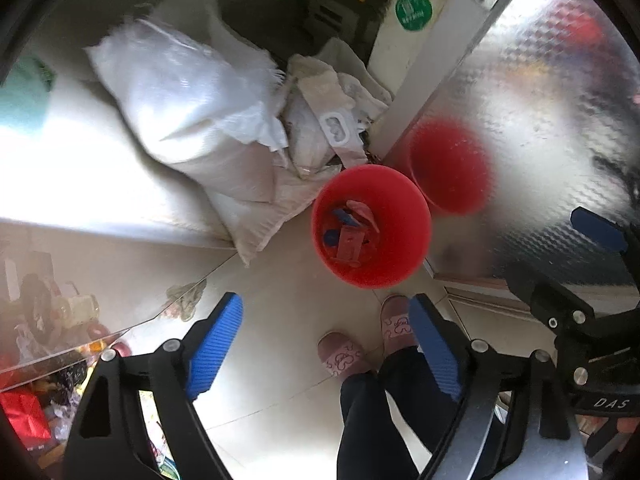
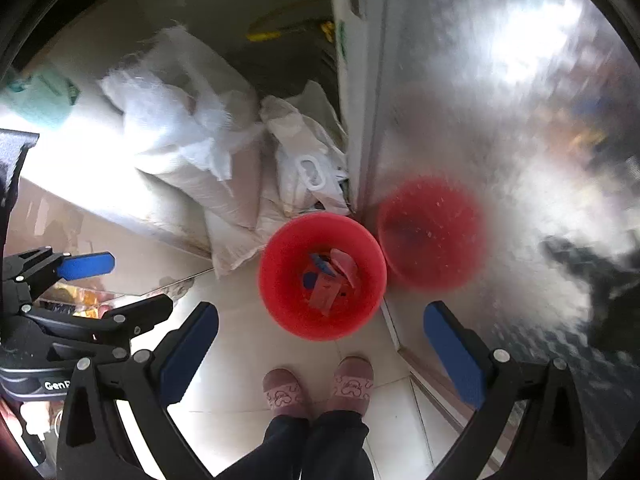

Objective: Collect trash
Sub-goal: 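Raise both tools back up to the counter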

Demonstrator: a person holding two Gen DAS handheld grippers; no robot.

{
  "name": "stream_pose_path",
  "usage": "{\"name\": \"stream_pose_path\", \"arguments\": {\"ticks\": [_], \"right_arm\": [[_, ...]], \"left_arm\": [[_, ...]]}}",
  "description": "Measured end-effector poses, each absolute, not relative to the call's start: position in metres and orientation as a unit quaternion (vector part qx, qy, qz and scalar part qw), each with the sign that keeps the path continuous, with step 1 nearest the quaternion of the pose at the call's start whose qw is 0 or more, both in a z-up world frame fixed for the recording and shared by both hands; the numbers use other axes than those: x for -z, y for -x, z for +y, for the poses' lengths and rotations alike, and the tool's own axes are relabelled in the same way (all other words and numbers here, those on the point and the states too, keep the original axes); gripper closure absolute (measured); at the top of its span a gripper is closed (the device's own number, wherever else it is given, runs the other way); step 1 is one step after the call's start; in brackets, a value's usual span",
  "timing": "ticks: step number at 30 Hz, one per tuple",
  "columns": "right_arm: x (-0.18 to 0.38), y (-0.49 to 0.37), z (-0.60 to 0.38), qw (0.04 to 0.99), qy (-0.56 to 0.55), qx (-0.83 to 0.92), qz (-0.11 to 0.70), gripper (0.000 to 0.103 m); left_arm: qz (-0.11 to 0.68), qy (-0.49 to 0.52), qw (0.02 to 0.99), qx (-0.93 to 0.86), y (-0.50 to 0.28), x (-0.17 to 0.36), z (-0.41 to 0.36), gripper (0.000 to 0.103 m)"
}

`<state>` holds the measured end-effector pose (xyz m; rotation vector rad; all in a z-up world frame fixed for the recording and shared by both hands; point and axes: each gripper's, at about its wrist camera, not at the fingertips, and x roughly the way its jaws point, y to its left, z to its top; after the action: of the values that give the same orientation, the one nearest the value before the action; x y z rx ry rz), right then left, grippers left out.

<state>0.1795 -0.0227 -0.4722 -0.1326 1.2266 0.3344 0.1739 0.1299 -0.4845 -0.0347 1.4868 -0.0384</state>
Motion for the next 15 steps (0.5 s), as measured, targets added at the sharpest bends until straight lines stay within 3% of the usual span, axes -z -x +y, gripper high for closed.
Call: {"name": "stream_pose_path", "arguments": {"ticks": [11,15], "right_arm": [[0.35,-0.13,0.003,0.792,0.107,-0.212,0.563,0.001],[0.292,-0.119,0.006,0.799,0.108,-0.229,0.545,0.001]], "left_arm": [[0.654,0.039,0.756,-0.012,-0.122,0.336,0.161,0.001],[0.627,0.041,0.778,-0.007,-0.115,0.276,0.167,0.001]]}}
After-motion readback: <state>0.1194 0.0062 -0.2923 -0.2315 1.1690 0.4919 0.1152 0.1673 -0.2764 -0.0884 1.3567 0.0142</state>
